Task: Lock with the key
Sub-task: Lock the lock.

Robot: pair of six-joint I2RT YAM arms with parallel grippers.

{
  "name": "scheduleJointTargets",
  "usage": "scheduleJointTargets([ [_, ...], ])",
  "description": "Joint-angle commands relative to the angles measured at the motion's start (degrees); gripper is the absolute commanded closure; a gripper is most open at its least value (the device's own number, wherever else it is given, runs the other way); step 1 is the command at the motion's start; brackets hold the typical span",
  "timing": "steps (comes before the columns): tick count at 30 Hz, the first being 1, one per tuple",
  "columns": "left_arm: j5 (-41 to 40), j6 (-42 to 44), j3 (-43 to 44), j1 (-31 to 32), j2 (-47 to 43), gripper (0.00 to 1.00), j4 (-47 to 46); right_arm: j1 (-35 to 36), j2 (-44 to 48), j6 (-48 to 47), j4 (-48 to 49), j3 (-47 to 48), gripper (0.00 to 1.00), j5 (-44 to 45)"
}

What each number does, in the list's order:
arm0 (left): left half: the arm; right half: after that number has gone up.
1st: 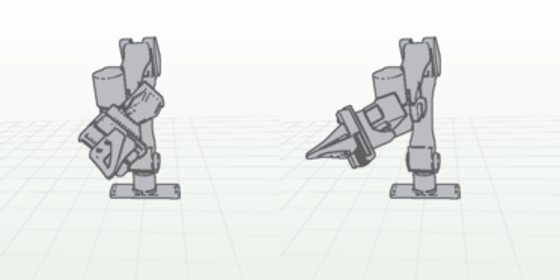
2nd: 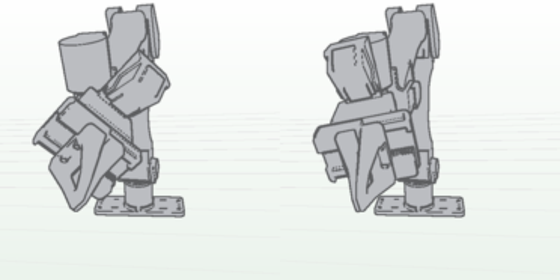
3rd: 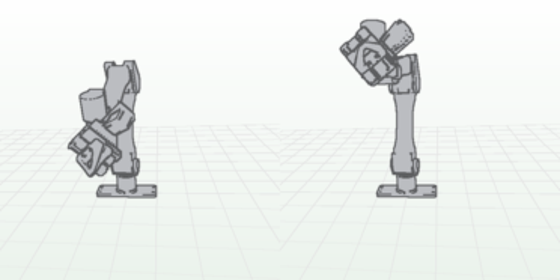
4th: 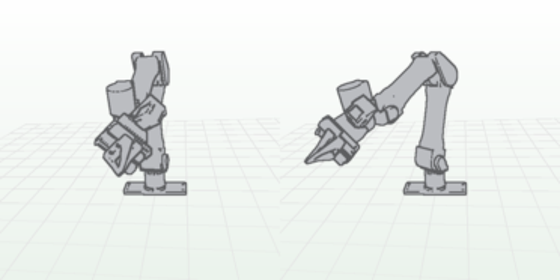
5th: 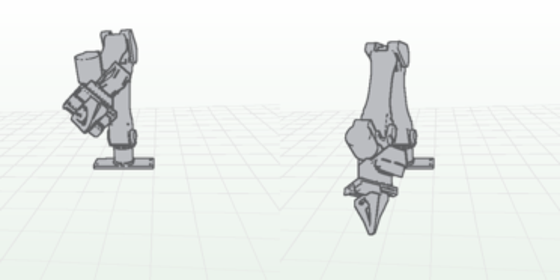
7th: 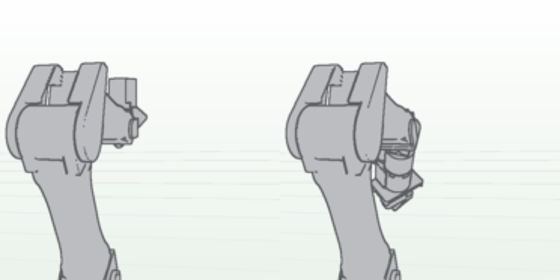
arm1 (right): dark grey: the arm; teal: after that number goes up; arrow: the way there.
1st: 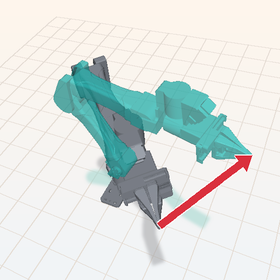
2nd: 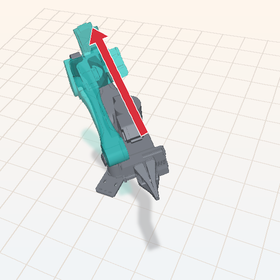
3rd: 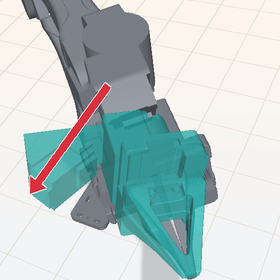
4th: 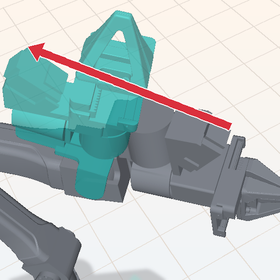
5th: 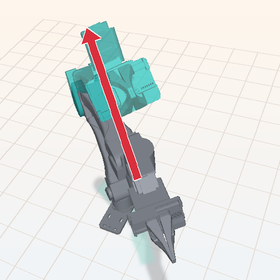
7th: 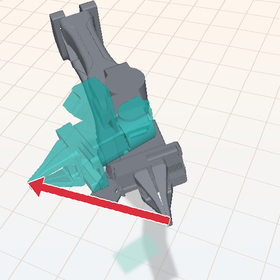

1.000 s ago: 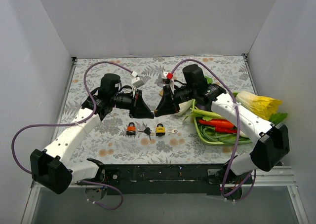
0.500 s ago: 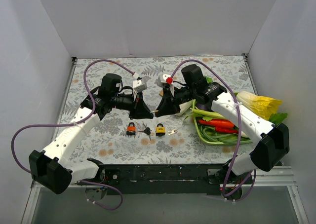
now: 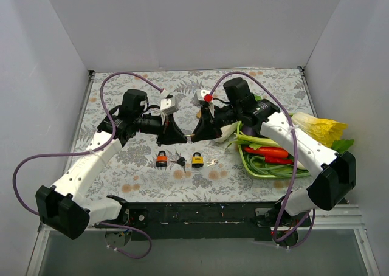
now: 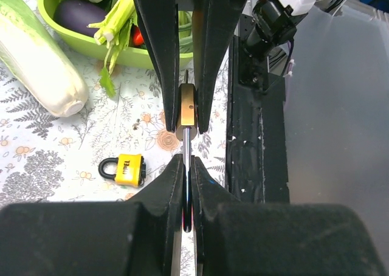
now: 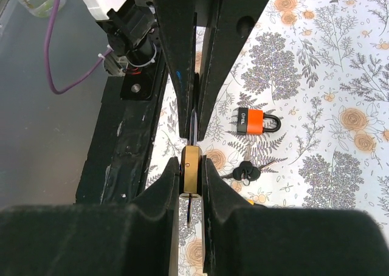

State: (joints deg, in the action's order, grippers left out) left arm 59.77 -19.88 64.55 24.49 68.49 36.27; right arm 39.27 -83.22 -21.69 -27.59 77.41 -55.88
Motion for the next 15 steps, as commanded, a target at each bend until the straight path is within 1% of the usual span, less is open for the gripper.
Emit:
scheduleJointTargets([
  [1, -2.8, 6.1, 2.4, -2.2, -1.3, 1.00, 3.7, -1.5, 0.4, -0.5, -9.0, 1.4, 0.99, -1.9],
  [6, -3.4, 0.6, 0.7, -2.2, -2.8, 1.00, -3.4, -1.5, -0.5, 5.1, -5.9, 1.0, 0.99, -7.0],
  [7, -2.5, -0.1, 0.7, -2.3, -2.6, 1.00, -3.8, -1.4, -0.5, 8.6, -4.6, 0.4, 0.99, -7.1],
  [8, -1.7, -0.9, 1.2, -2.3, -2.2, 1.00, -4.2, -1.4, -0.2, 10.5, 0.0, -0.3, 0.99, -7.1],
  [9, -1.2, -1.8, 1.3, -2.3, -1.8, 1.00, -5.0, -1.4, 0.2, 12.5, 2.3, -2.0, 0.99, -7.1],
  [12, -0.3, -5.4, 1.1, -2.2, -1.3, 1.00, -7.6, -0.9, 1.0, 16.9, 8.2, -3.1, 0.99, -7.6],
  [15, -0.4, -6.4, 1.1, -2.0, -1.2, 1.00, -9.3, 0.0, 0.3, 18.2, 8.4, -2.8, 0.99, -9.2],
])
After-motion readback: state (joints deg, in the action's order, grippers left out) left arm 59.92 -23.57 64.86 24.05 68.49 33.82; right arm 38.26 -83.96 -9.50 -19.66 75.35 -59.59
